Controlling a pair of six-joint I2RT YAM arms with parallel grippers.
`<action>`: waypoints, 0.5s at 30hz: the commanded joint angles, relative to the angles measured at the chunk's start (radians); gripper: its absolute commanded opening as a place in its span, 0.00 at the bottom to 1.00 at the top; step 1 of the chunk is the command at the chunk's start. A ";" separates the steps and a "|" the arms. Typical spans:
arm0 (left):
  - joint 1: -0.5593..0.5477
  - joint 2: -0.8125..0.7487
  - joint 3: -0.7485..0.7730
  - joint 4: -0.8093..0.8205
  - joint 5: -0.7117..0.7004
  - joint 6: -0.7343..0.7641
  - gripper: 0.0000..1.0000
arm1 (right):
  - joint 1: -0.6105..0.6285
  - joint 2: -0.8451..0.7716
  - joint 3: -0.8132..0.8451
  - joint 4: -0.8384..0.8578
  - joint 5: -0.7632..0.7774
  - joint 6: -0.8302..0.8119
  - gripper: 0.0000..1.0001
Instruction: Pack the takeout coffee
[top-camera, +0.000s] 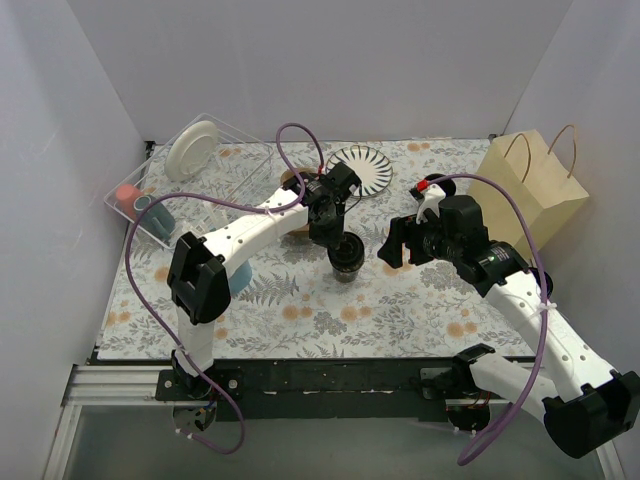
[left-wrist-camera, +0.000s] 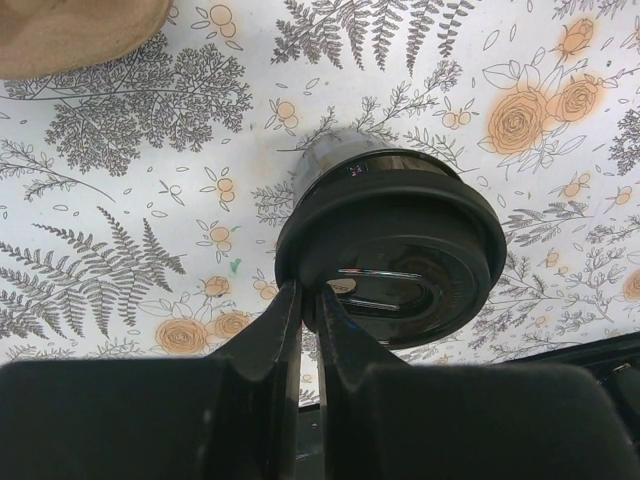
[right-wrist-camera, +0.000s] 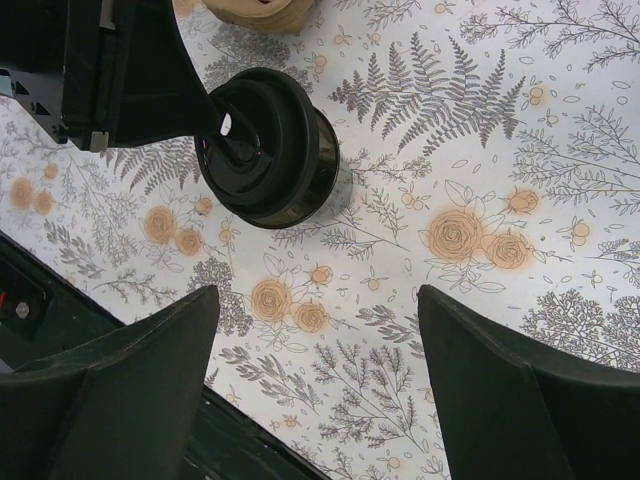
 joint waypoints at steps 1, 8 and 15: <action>-0.004 -0.007 0.038 -0.019 -0.005 0.010 0.06 | -0.004 0.002 -0.004 0.032 0.013 -0.015 0.88; -0.004 0.005 0.032 -0.006 0.008 0.008 0.09 | -0.004 0.000 -0.006 0.031 0.013 -0.013 0.87; -0.006 0.013 0.035 -0.013 0.011 0.007 0.15 | -0.004 0.000 0.006 0.026 0.019 -0.022 0.88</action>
